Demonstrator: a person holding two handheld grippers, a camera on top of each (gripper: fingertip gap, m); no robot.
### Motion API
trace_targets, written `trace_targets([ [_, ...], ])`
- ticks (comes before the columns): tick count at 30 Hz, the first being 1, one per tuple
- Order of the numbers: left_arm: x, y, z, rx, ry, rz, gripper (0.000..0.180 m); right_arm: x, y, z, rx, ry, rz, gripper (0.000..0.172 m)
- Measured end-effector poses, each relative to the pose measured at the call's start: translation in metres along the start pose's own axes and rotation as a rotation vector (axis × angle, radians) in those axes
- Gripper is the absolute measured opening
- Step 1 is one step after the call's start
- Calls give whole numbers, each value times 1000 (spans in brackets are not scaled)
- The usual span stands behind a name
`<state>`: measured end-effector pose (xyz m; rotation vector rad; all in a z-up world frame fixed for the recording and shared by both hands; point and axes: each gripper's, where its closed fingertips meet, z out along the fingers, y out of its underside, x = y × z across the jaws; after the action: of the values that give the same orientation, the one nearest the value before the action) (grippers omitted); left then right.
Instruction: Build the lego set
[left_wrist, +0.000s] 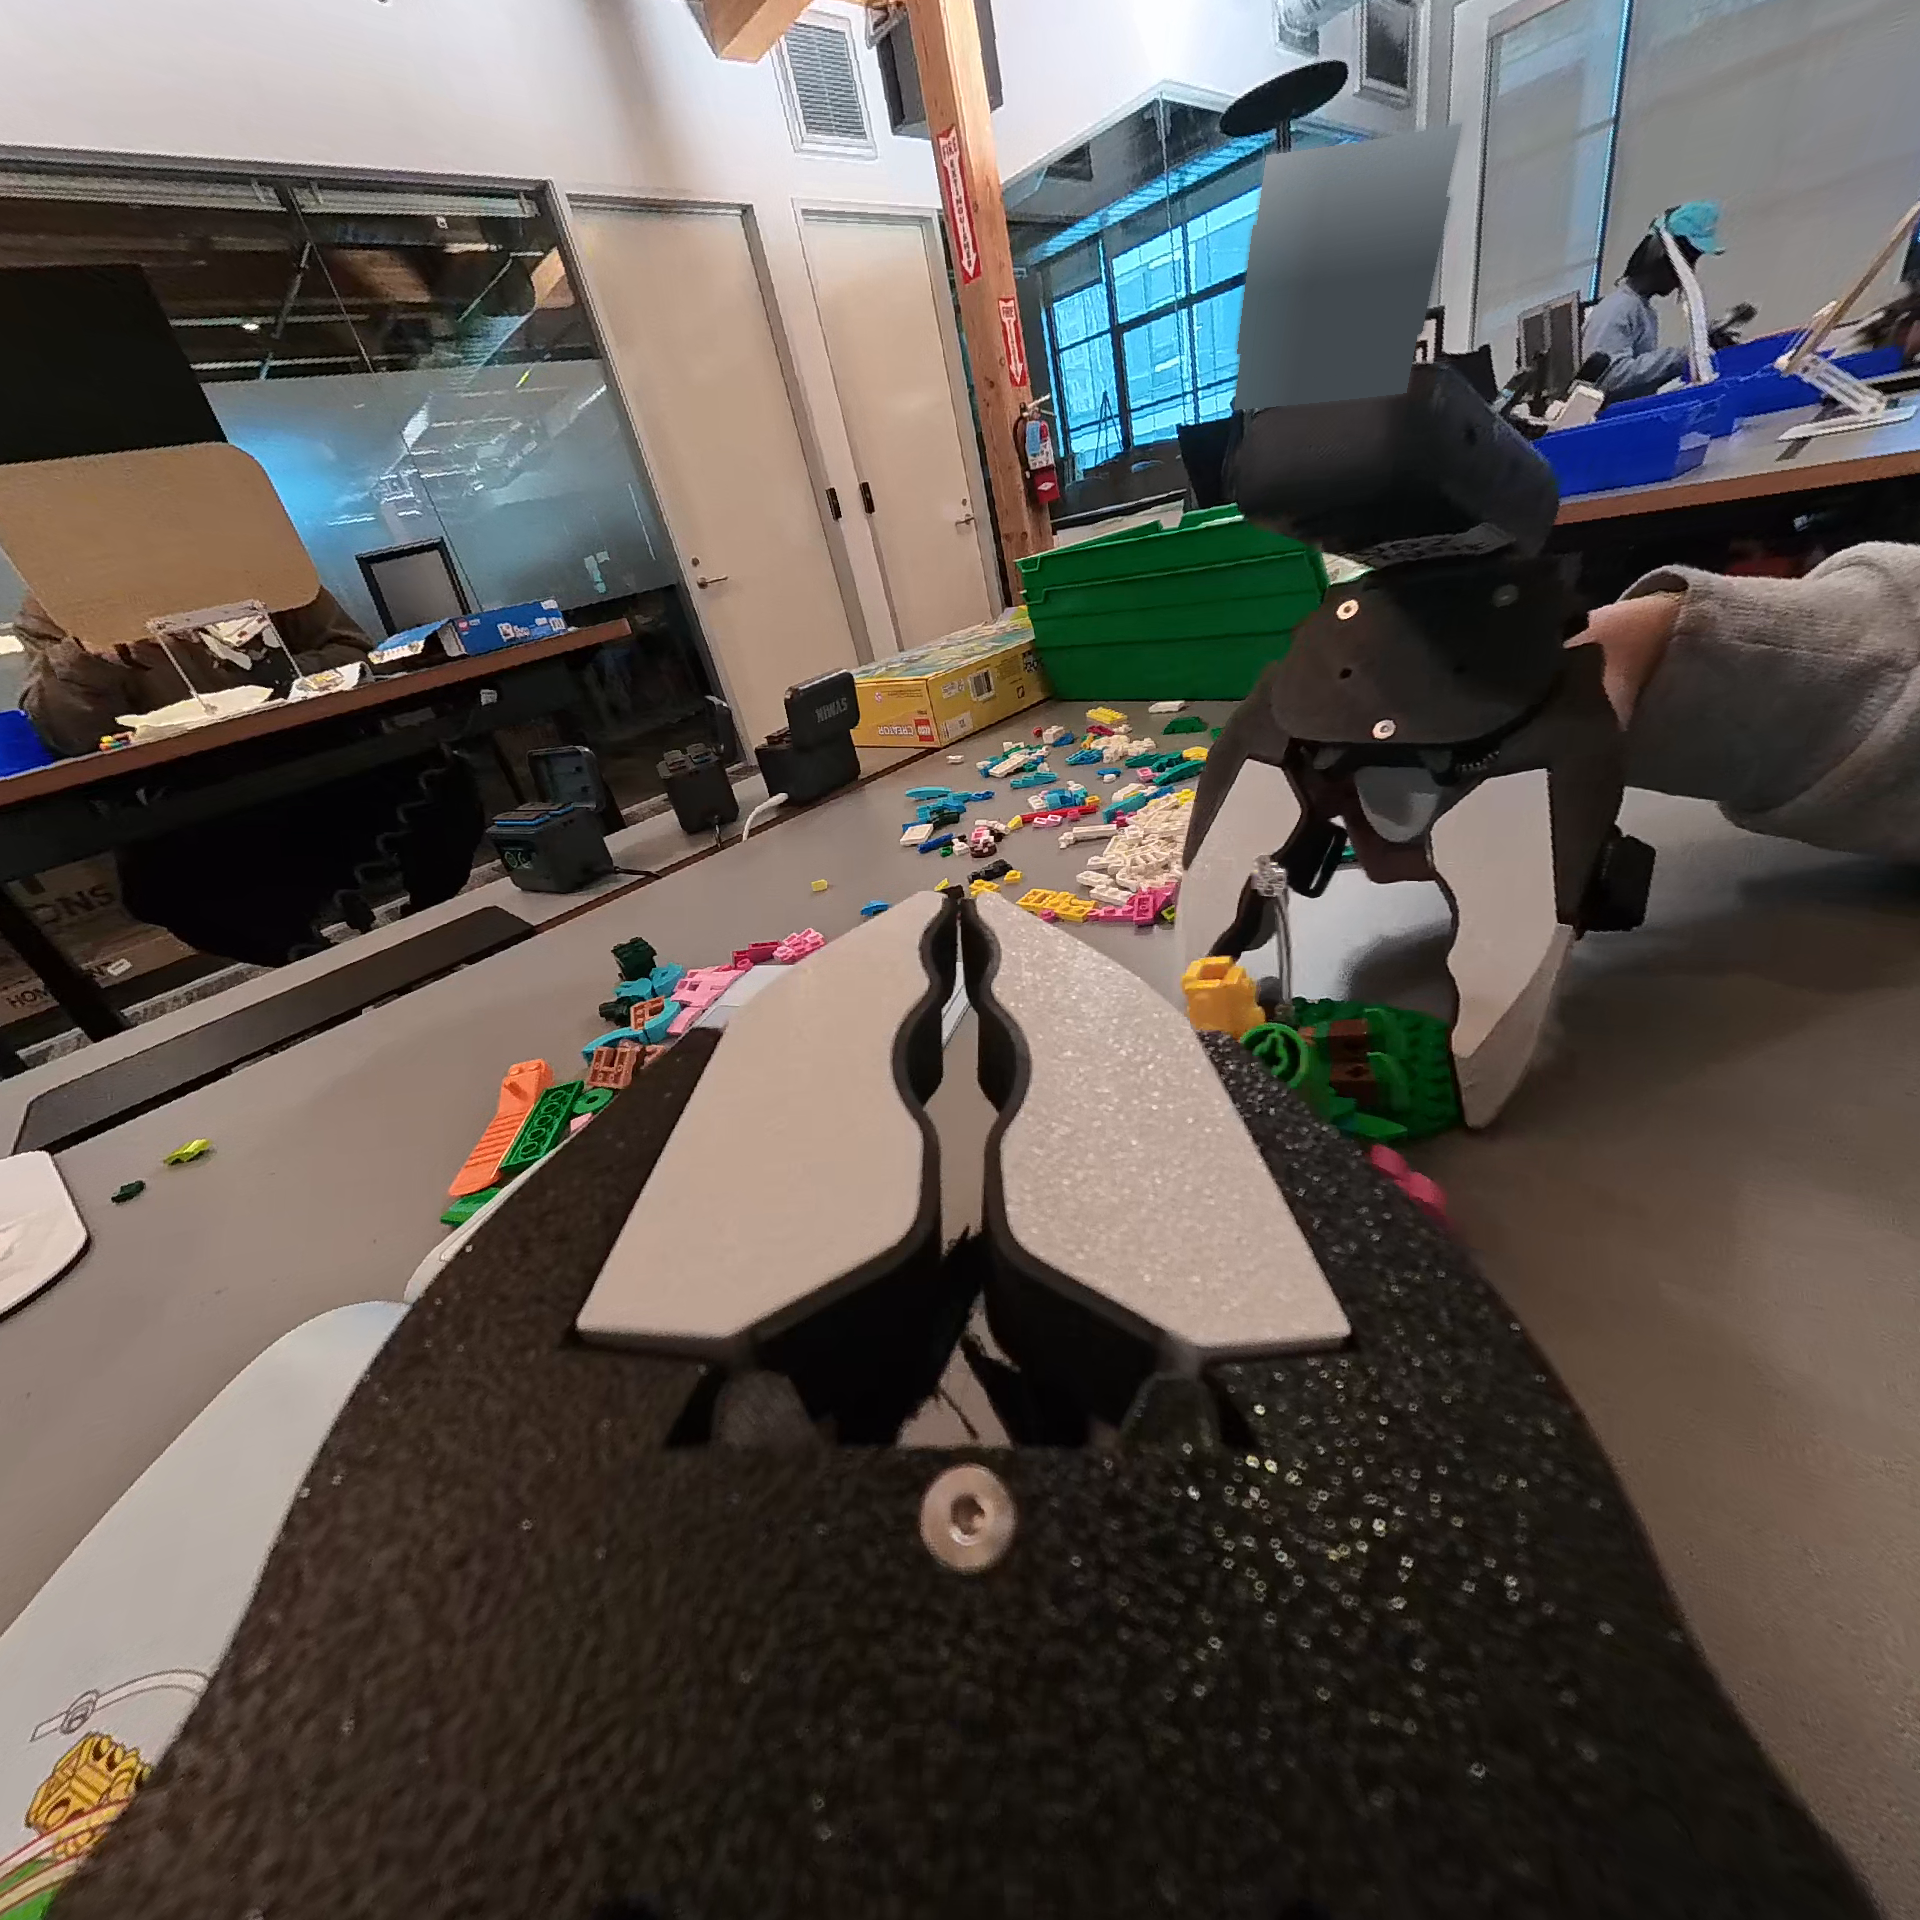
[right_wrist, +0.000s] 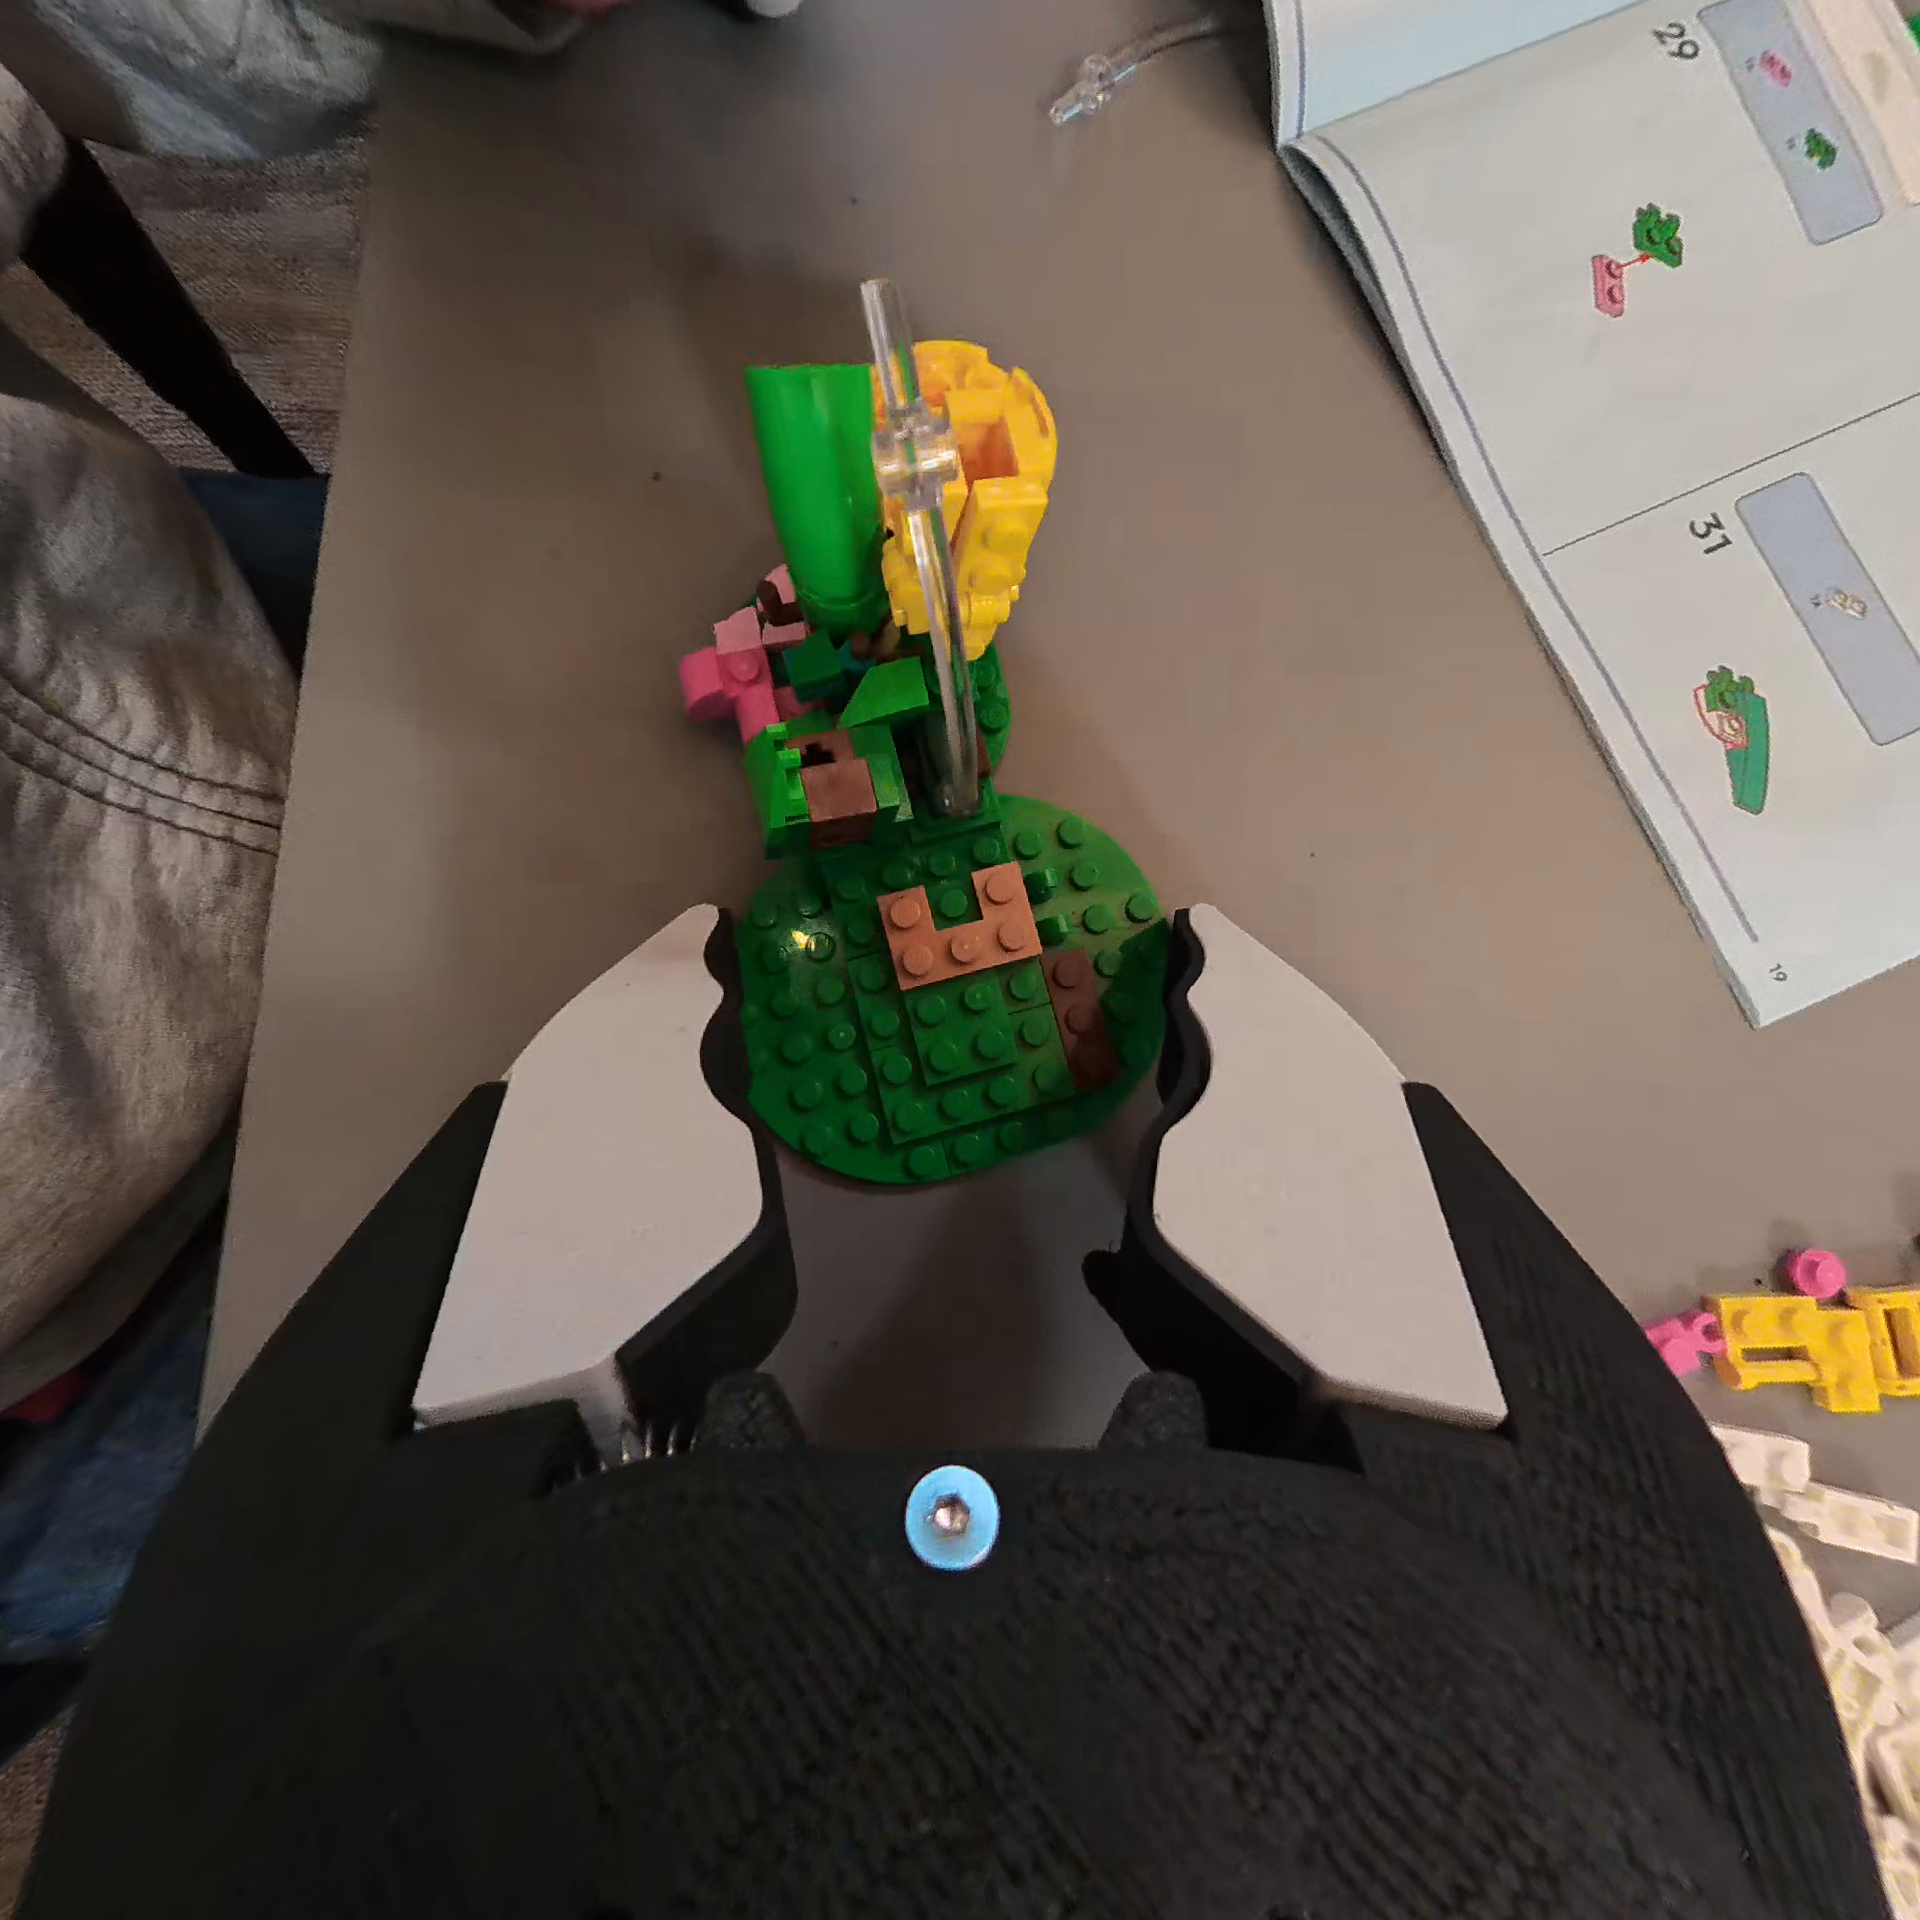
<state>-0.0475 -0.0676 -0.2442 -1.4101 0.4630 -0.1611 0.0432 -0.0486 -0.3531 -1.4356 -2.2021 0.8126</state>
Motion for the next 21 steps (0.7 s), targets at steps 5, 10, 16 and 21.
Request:
trace_targets([
  [5,0,1,0,-2,0,-3,0,15,-2,2,1,31,35,77],
  [10,-1,0,0,0,-1,-7,0,31,-4,3,-2,60,59,77],
  [16,-3,0,0,6,-9,-16,0,52,-2,2,4,110,111,77],
  [21,-3,-1,0,9,-9,-24,0,56,-2,0,20,117,137,76],
])
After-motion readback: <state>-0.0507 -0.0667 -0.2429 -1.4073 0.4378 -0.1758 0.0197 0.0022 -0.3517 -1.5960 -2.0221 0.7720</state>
